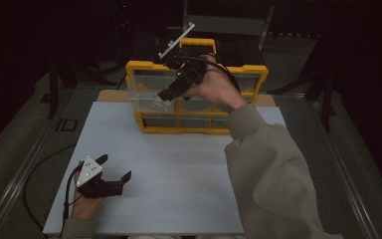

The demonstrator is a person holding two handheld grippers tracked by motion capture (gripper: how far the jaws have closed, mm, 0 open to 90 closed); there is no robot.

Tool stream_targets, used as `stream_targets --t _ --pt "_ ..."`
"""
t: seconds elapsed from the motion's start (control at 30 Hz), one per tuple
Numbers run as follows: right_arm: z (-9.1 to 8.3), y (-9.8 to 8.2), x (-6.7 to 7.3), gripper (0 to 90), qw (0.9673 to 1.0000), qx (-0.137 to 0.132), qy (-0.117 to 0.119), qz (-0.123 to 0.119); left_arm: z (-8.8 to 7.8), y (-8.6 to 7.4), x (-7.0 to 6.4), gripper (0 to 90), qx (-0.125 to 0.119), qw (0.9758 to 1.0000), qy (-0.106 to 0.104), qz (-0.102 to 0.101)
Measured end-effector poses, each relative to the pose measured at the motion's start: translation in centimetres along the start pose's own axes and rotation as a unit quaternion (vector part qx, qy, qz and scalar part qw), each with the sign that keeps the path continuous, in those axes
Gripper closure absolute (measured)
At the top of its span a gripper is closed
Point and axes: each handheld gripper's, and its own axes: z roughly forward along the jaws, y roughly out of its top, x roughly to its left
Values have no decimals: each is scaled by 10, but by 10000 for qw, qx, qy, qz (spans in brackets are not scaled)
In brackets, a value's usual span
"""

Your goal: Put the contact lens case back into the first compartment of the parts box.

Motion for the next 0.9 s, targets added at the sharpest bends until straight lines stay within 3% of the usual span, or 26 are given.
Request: stream_targets --t 0.3,0.9 --pt "2 -7 4 149 10000 34 17 -50 1 0 0 1 11 10000 3 -4" --pt "2 -28 -2 151 10000 92 11 19 0 -1 0 1 30 10000 16 3"
